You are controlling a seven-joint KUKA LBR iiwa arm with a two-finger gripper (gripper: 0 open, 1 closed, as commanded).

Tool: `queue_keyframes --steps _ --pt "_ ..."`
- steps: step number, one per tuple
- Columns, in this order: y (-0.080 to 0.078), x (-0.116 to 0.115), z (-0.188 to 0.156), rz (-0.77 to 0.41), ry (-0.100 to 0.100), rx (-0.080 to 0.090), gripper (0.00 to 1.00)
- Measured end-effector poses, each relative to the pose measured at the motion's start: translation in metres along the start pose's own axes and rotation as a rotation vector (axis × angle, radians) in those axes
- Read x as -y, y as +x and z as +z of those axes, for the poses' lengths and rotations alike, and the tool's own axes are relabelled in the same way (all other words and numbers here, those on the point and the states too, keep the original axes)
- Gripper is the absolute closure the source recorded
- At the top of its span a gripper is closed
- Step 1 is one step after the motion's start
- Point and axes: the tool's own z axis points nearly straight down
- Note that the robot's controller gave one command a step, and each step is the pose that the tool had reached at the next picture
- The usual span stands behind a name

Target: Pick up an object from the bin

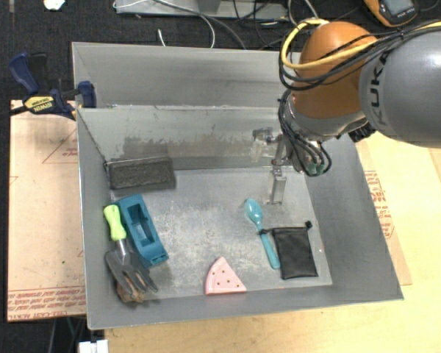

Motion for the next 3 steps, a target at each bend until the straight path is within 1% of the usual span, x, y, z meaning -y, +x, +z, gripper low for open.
queue_keyframes --steps 1,2,3 --pt "-0.001 0.0 -0.005 0.0 0.0 0.006 0.0" --pt "0.036 -0.002 0.052 -0.062 0.001 0.01 0.0" --pt "0.048 -0.004 0.083 -0.409 0.003 0.012 0.0"
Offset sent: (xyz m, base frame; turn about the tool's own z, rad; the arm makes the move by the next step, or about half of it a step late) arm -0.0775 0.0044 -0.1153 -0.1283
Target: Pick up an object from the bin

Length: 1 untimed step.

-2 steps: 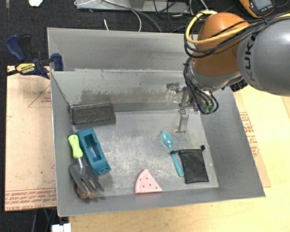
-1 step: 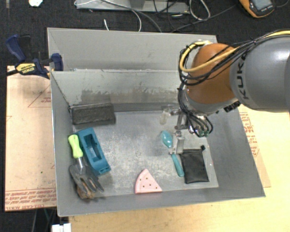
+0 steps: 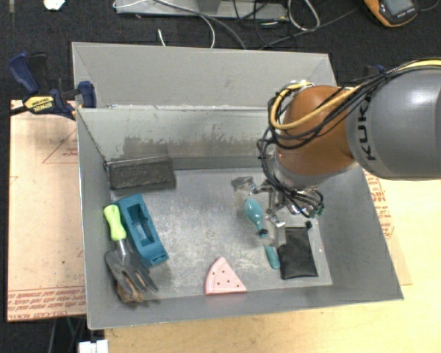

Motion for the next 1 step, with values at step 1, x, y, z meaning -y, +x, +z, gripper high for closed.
queue_keyframes --steps 1 --pt "0.0211 0.0239 0.0105 0.007 -0.003 -0.004 0.0"
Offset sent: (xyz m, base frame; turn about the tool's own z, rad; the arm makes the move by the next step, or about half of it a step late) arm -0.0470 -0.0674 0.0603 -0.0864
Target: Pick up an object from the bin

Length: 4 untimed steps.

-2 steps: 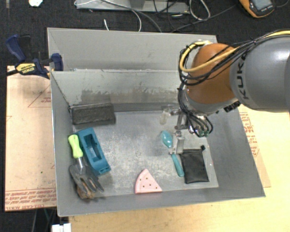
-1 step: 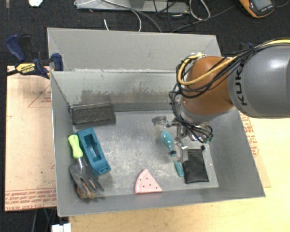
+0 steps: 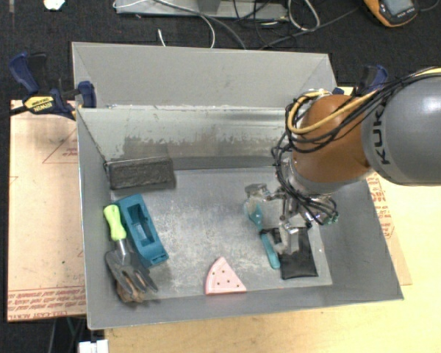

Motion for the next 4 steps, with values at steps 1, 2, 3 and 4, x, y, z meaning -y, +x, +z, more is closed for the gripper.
queue_keyframes --steps 1,2,3,4 --pt "0.048 0.019 -0.071 -0.09 0.001 0.007 1.0" --pt "0.048 0.019 -0.071 -0.09 0.0 0.007 1.0" --pt "0.046 0.019 -0.046 0.09 0.001 0.01 1.0" --pt "0.031 0.004 -0.038 0.318 -0.002 0.01 1.0"
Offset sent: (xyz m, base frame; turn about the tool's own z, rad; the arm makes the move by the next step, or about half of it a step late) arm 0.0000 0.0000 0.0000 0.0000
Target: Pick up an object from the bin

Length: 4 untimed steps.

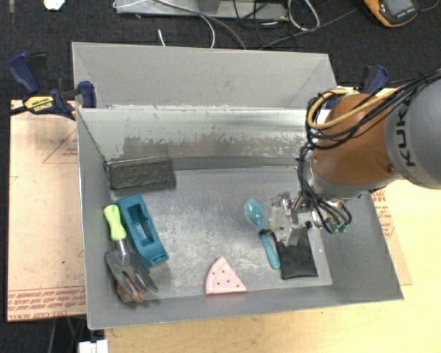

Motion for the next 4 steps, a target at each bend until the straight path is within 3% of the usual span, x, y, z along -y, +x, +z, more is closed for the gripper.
queue_keyframes --steps 1,2,3,4 --pt "0.012 -0.02 0.032 0.023 -0.001 -0.004 1.0" --pt "0.012 -0.02 0.032 0.024 -0.001 -0.004 1.0" --pt "0.001 0.039 0.003 0.116 -0.002 -0.002 1.0" --pt "-0.019 0.041 0.005 0.182 -0.002 -0.004 1.0"
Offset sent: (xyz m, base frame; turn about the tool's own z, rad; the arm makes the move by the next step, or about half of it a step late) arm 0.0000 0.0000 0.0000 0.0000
